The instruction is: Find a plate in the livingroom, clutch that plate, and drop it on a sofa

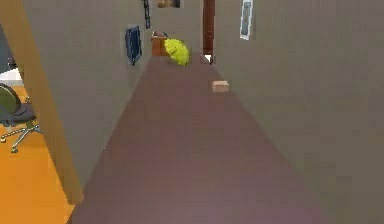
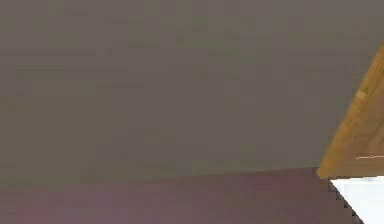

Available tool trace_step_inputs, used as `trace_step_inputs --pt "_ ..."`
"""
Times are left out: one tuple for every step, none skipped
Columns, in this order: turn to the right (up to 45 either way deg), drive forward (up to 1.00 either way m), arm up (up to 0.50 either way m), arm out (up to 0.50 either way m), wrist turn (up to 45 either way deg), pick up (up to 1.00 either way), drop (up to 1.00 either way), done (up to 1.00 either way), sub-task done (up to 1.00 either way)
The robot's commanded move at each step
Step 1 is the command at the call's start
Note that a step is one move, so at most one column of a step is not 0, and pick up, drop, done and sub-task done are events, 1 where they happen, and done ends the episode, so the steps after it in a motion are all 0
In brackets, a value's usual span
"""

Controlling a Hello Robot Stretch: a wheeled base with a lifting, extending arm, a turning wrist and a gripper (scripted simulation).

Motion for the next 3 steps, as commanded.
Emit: trace_step_inputs --pt "0.0 1.0 0.0 0.0 0.0 0.0 0.0 0.0 0.0" --pt "0.0 1.0 0.0 0.0 0.0 0.0 0.0 0.0 0.0" --pt "0.0 1.0 0.0 0.0 0.0 0.0 0.0 0.0 0.0"
